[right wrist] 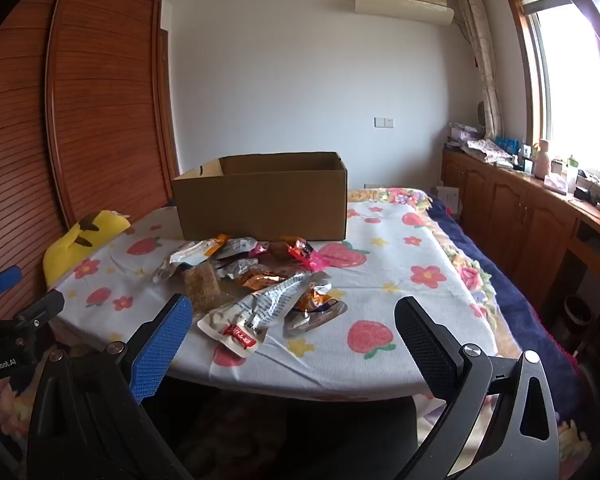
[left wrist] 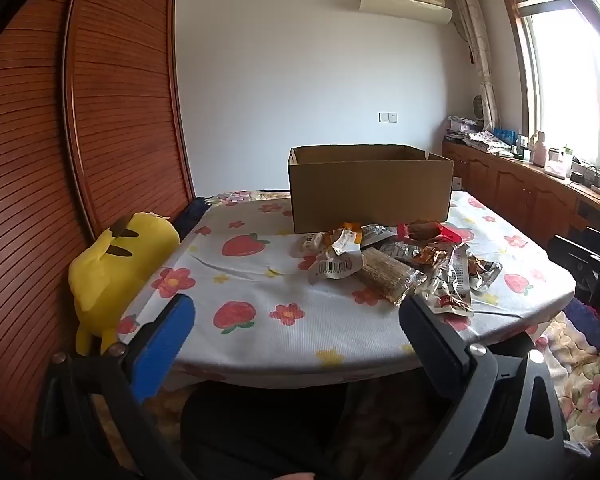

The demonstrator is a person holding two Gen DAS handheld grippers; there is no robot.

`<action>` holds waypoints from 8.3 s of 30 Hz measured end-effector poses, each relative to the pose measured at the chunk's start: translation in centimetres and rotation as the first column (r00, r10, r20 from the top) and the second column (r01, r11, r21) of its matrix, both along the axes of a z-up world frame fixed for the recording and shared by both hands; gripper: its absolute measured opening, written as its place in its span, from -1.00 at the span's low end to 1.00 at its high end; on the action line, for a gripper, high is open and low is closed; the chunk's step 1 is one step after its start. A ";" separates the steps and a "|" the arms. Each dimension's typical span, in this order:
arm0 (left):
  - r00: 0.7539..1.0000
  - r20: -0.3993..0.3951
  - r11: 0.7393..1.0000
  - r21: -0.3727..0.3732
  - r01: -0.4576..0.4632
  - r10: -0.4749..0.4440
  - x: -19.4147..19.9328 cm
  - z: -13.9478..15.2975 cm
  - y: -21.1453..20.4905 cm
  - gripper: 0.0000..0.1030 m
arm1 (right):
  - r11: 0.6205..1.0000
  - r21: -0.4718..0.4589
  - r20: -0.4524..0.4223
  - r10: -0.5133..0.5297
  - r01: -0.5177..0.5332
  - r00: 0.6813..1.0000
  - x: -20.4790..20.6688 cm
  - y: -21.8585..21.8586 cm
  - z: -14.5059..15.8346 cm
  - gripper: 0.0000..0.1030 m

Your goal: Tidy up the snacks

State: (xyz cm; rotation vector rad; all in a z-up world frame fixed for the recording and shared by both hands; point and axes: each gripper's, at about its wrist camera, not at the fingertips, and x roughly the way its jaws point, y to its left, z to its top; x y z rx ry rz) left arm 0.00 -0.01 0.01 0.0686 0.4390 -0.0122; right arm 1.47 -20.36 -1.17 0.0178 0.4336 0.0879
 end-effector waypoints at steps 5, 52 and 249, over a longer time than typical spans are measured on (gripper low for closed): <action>1.000 0.002 1.000 -0.005 -0.001 0.001 0.2 0.0 0.0 1.00 | 1.000 0.006 0.002 0.000 0.000 1.000 0.0 0.0 0.0 0.99; 0.999 0.036 1.000 -0.008 -0.003 0.003 -0.6 1.6 0.4 1.00 | 1.000 0.004 0.004 -0.003 0.003 1.000 -0.2 0.0 0.2 0.99; 0.822 -0.405 0.914 -0.118 0.387 -0.400 24.3 -2.3 -2.1 -0.43 | 0.929 0.056 -0.548 0.336 -0.367 0.766 22.5 -0.2 -4.6 -0.77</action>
